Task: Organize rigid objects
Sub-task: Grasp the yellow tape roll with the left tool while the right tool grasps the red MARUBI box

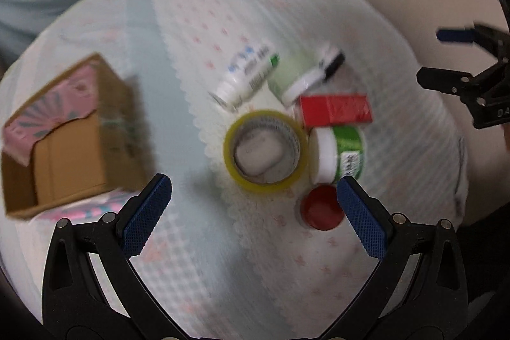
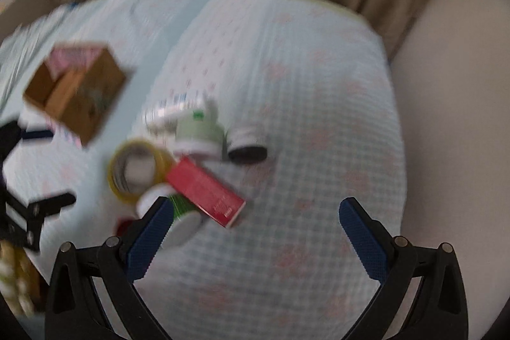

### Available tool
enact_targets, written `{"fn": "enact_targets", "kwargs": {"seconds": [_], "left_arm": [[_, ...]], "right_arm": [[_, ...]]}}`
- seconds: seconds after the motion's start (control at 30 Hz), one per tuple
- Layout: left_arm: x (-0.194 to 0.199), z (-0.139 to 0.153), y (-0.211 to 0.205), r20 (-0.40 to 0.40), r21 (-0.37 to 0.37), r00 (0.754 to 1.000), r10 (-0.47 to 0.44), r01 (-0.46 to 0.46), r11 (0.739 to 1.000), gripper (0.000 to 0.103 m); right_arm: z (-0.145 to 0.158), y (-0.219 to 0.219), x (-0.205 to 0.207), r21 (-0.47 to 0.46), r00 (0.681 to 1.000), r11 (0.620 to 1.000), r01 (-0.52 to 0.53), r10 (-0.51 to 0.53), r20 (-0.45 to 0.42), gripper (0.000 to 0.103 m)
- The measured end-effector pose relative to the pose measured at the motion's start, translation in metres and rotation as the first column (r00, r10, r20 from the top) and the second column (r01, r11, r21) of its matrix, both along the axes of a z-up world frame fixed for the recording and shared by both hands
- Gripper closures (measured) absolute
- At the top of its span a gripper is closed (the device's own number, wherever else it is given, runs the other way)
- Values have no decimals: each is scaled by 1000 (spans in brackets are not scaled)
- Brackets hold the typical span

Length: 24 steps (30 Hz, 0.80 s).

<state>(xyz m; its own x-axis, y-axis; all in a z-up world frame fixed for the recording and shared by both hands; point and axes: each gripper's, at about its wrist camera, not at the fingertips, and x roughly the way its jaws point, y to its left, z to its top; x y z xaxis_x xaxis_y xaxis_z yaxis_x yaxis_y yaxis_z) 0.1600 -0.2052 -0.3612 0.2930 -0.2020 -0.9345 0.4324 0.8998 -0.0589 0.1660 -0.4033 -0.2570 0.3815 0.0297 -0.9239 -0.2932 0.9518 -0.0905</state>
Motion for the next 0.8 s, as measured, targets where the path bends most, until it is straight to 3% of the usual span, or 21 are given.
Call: {"fn": "enact_targets", "kwargs": {"seconds": [0.1,0.23,0.47,0.57,0.8], "left_arm": [[8,-28,-10,-40,26,997,-63,64,998,0],[22,-62,-19,-92,58,988,-124,130,990,0],[39,-98,-31,-180,86,968,-174,192,978,0],[36,-104,-39,-190,92,958,-216,237,967,0],[43,-109,-59,-166,143,942,-293,317,938,0]], "right_arm": [[-30,2,6,-39,992,993,-113,111,-58,0],[-73,9,14,-83,957,958,-273,262,-127,2],[-129,28,16,-135,810,811,-569,525,-259,19],[-140,33,19,-122,763,768,-629,580,-285,31],[-147,46,26,-70,664,676,-733,690,-288,48]]}}
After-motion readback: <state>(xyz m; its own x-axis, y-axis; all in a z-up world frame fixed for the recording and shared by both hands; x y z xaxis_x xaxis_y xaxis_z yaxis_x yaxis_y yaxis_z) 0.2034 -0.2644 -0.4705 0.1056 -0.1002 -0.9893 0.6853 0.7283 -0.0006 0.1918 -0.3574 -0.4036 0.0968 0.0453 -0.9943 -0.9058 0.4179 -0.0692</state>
